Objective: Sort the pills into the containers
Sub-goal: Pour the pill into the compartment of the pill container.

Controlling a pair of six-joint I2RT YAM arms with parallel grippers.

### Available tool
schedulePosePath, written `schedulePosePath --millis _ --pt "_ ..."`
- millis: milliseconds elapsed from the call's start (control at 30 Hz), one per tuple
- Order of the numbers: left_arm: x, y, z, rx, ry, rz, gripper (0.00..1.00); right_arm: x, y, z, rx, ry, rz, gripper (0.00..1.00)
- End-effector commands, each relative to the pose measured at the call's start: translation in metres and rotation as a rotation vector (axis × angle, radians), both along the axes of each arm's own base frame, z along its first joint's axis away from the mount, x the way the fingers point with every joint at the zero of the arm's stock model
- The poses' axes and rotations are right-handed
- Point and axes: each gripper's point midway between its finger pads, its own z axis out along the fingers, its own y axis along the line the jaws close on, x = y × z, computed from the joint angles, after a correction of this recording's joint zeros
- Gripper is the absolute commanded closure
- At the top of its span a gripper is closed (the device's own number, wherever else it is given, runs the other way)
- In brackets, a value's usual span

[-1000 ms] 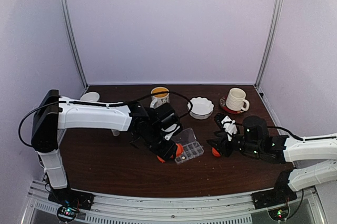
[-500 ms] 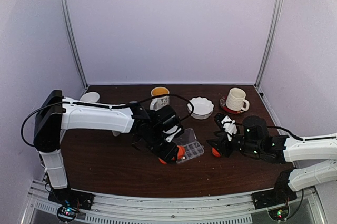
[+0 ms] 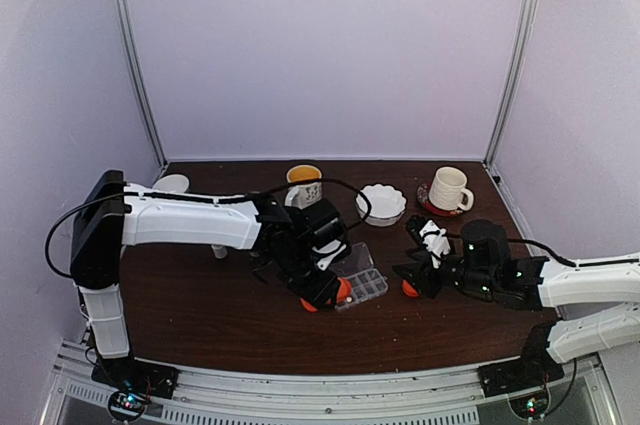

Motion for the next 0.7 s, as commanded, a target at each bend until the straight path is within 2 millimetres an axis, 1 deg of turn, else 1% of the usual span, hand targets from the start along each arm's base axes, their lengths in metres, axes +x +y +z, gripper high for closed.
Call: schedulePosePath --millis 0,233,300,333,367,400,500,533,600,667 --pt "-0.007 0.001 -0.013 0.013 0.03 -0.022 1.0 0.003 0.002 0.01 0.003 -0.029 -0.005 0.5" --pt "0.005 -0.005 0.031 -0.036 -0.05 -0.016 1.0 0.003 0.002 0.01 0.001 -0.029 -0.005 0.5" --pt "0.008 -0.007 0.039 -0.053 -0.069 -0.011 1.0 0.003 0.002 0.01 0.001 -0.029 -0.006 0.5" --pt "0.009 -0.007 0.039 -0.06 -0.078 -0.008 1.0 0.003 0.002 0.009 0.0 -0.029 -0.006 0.5" --pt "0.01 -0.007 0.037 -0.062 -0.082 -0.007 1.0 0.003 0.003 0.01 0.001 -0.029 -0.005 0.5" --pt "0.008 -0.008 0.029 -0.064 -0.073 -0.012 1.0 0.003 0.003 0.01 0.001 -0.029 -0.005 0.5" --pt "-0.002 -0.007 -0.003 -0.029 0.007 -0.033 1.0 0.003 0.003 0.01 0.001 -0.028 -0.002 0.5" --pt "-0.006 -0.006 -0.011 -0.017 0.031 -0.039 1.0 0.003 0.004 0.009 0.002 -0.027 -0.002 0.5" --pt "-0.009 -0.004 -0.015 0.002 0.046 -0.041 1.0 0.003 0.004 0.009 0.001 -0.027 0.0 0.5" --pt "-0.006 -0.002 -0.004 0.011 0.024 -0.044 1.0 0.003 0.004 0.009 -0.001 -0.026 -0.002 0.5"
